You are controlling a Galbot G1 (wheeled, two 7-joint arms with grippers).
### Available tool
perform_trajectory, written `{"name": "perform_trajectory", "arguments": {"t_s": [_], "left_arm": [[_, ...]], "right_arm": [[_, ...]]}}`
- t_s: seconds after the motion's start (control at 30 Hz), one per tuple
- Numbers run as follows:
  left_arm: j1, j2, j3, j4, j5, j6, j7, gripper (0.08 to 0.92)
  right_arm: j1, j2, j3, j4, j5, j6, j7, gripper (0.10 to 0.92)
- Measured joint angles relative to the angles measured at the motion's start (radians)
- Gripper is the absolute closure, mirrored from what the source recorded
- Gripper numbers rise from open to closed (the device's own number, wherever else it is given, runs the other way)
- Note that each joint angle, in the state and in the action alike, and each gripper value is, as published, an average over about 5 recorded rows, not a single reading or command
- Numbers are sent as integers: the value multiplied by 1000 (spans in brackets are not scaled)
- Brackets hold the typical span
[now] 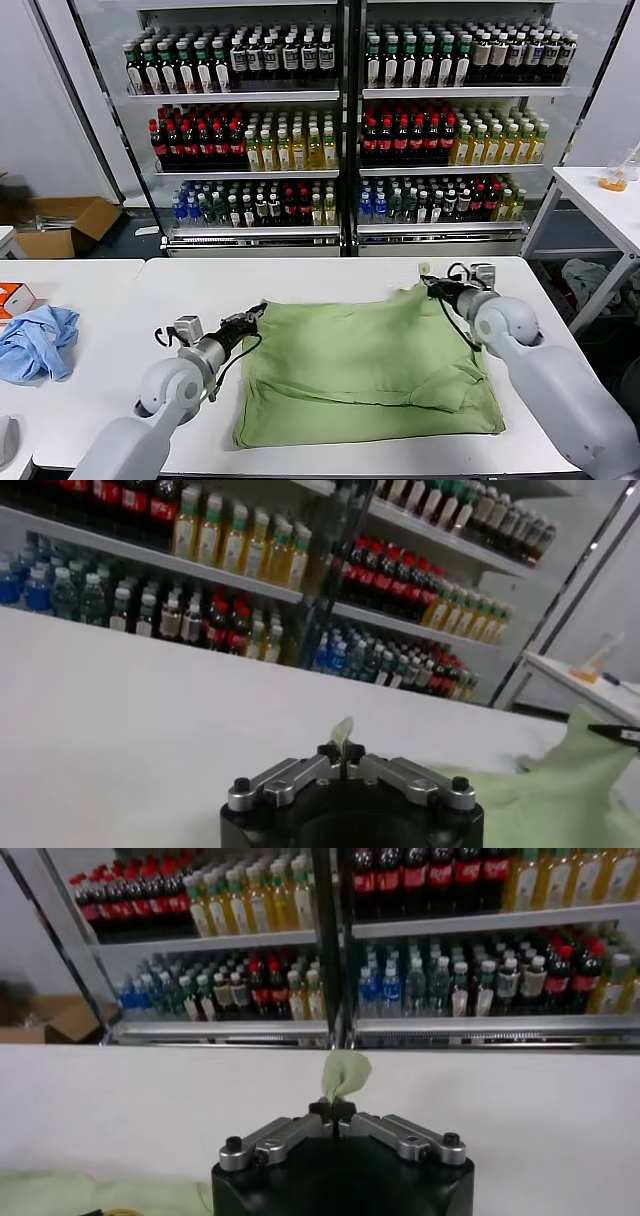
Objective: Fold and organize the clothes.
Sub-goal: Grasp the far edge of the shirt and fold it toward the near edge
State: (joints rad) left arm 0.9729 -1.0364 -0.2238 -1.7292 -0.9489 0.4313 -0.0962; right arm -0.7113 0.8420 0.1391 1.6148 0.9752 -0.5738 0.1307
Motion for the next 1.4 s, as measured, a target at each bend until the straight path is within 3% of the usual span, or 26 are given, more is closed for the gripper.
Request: {"name": "perform_trajectory", "arguments": {"t_s": [0.6, 1.1, 1.2, 1.4], "left_arm": [[238, 33, -97, -195, -4, 14, 27, 912], [369, 52, -114, -241, 82, 24, 33, 912], [378, 50, -109, -248, 113, 15, 35, 885], [408, 35, -111, -281, 192, -17, 13, 726]], "right_arm": [[-480, -74, 377, 354, 25, -6, 21, 920], [-713, -25, 482, 445, -44, -8, 43, 920], [-723, -17, 482, 452, -58, -8, 44, 879], [-746, -4, 484, 471, -100, -7, 43, 708]]}}
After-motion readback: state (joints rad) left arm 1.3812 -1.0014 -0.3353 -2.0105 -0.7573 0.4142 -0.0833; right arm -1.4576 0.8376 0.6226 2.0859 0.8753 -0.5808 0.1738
